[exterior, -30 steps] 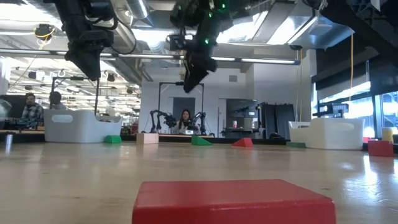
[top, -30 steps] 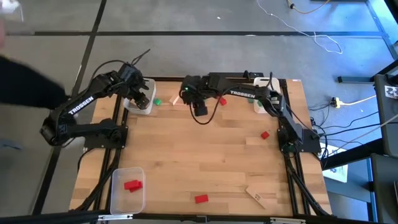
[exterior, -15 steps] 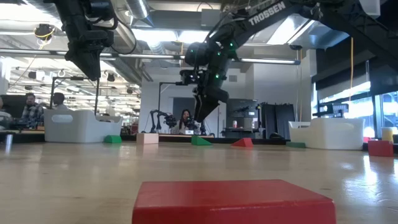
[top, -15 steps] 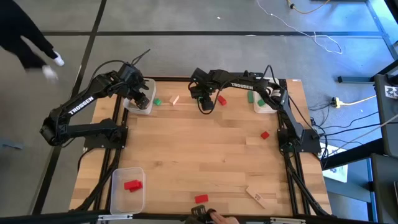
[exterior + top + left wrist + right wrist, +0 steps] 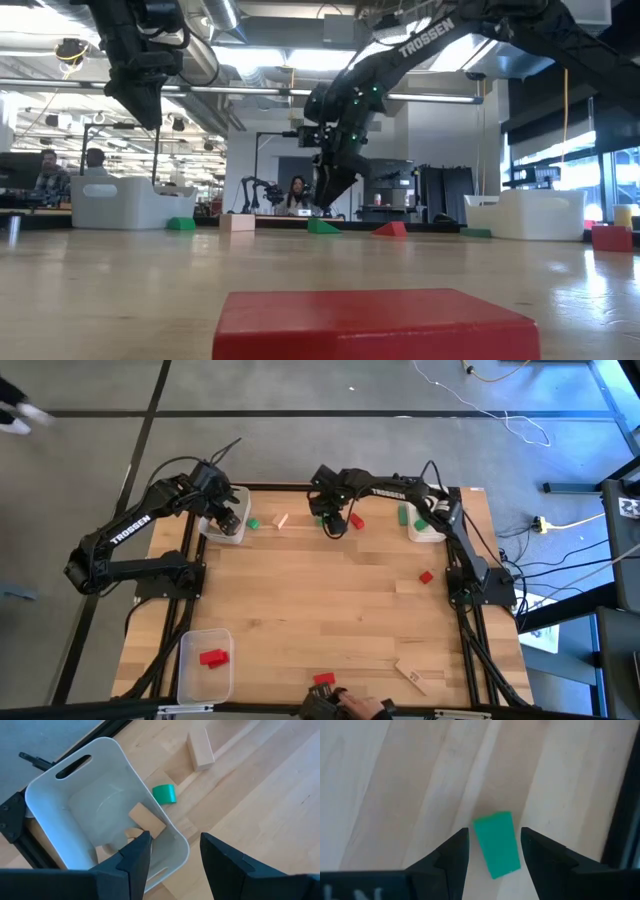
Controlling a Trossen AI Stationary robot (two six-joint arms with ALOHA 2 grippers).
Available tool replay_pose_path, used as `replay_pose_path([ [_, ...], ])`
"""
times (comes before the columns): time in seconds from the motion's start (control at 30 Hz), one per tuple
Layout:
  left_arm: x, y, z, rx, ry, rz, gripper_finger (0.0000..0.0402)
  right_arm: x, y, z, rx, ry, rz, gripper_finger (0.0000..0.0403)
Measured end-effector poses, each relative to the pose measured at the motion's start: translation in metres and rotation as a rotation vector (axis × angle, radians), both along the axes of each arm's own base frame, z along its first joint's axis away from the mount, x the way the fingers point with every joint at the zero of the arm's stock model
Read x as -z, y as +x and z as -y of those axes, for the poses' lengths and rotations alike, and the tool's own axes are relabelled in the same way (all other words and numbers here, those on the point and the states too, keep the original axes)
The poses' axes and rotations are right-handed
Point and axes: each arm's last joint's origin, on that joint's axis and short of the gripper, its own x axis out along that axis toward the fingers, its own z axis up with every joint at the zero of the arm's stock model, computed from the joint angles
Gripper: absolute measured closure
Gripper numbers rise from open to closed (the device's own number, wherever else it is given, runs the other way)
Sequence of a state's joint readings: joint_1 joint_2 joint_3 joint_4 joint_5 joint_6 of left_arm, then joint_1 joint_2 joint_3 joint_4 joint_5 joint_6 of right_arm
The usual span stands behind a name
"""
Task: Sort & place blocks by color
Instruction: Put the green block into the white bin
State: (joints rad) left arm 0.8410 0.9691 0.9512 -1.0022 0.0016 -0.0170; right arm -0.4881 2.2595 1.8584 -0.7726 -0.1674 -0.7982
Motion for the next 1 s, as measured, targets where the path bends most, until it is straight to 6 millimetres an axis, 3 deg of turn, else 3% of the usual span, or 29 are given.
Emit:
replay_pose_path([
  [0.37, 0.0, 0.0, 0.0, -0.007, -0.001, 0.003, 0.0239, 0.029, 0.006, 0.004, 0.003, -0.014, -0.041, 0.0223],
  [1.0, 0.0, 0.0, 0.0, -0.009, -0.002, 0.004, 0.0239, 0.018, 0.013, 0.01, -0.004, -0.054, 0.013, 0.0223],
])
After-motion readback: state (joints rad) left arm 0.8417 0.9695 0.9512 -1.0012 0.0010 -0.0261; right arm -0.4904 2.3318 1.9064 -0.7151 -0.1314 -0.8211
